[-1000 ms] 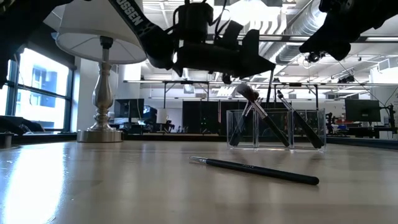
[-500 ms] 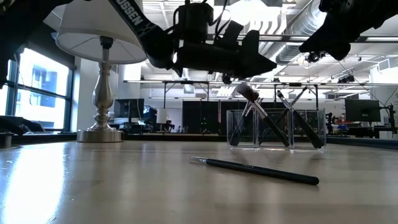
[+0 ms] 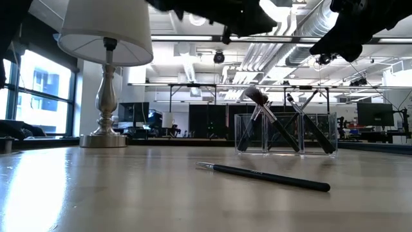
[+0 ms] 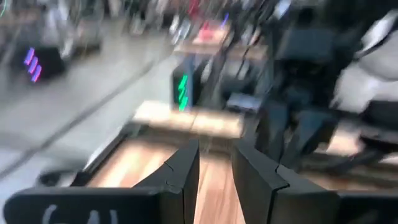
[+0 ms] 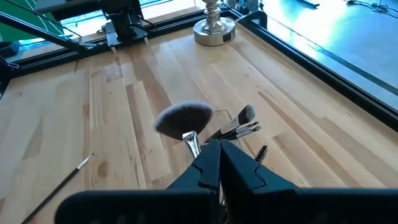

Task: Put items in baskets/containers
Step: Put the black liner brush into the transparent organizer

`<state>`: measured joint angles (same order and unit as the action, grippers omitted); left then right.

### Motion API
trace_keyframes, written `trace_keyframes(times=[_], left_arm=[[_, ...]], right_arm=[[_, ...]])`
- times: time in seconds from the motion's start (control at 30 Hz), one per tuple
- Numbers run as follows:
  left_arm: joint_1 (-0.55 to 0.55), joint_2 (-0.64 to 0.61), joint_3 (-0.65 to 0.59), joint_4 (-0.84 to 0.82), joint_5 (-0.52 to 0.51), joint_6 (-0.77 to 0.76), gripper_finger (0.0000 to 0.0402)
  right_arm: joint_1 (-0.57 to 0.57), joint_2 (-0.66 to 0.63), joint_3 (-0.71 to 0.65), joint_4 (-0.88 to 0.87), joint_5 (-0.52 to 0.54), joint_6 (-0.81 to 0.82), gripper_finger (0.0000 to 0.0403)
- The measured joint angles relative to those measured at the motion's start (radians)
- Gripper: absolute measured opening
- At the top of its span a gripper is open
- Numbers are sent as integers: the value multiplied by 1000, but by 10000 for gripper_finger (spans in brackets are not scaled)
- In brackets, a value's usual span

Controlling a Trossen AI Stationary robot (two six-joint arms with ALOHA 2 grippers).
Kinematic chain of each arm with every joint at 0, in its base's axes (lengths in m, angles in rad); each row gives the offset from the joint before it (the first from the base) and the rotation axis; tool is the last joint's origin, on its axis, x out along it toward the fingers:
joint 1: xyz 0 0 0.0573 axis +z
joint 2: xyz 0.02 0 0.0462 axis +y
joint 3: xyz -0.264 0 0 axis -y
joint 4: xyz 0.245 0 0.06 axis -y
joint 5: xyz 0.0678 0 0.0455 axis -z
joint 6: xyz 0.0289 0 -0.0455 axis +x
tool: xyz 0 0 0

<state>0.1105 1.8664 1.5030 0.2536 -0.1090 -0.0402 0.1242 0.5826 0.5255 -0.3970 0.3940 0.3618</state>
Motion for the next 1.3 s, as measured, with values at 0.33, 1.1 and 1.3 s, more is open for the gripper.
trace_keyframes(times=[0.33, 1.1, 1.3], left_arm=[[-60, -47, 202, -827, -131, -186, 70], [-287, -452, -559, -573, -86, -370, 1], [-306, -575, -726, -549, -57, -415, 0]], right_arm=[[0, 2, 0, 30, -19, -3, 1], [174, 665, 412, 101, 116, 178, 0], [207, 928, 742, -130, 83, 307, 0]])
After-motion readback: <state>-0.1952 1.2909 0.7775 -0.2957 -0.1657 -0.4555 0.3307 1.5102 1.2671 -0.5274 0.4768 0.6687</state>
